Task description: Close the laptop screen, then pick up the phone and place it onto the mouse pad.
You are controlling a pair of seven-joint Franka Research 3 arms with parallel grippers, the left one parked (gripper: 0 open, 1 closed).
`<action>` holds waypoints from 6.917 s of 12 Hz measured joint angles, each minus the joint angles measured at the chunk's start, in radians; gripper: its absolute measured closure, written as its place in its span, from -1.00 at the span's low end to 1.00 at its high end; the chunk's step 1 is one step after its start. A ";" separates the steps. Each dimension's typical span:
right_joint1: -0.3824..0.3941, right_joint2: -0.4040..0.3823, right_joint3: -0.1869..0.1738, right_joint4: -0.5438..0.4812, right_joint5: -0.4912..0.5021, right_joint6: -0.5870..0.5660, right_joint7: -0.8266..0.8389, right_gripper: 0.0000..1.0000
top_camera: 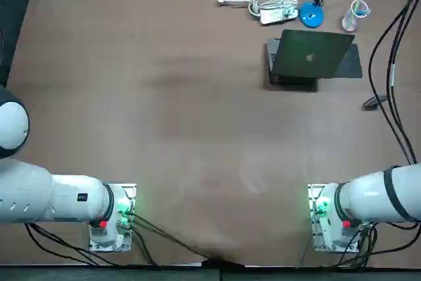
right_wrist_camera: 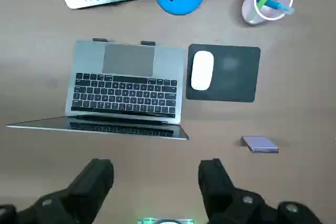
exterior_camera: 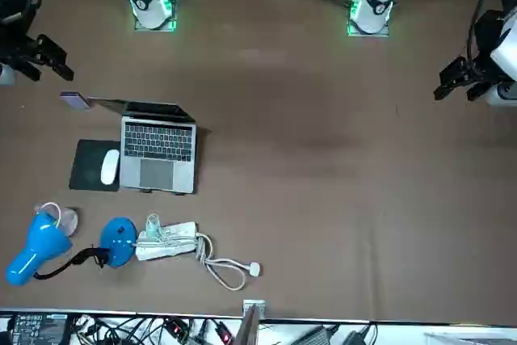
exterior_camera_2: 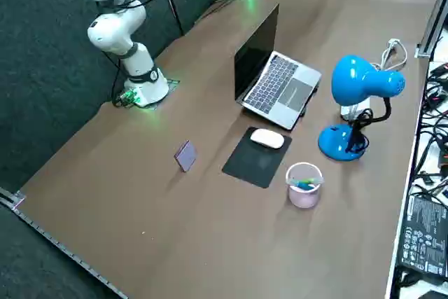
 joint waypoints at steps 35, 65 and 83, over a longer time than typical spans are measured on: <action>0.136 0.053 0.005 -0.359 0.072 0.293 0.149 0.96; 0.113 0.323 -0.012 -0.337 0.072 0.516 0.155 0.95; -0.548 0.070 -0.038 -0.539 0.067 0.453 0.262 -0.88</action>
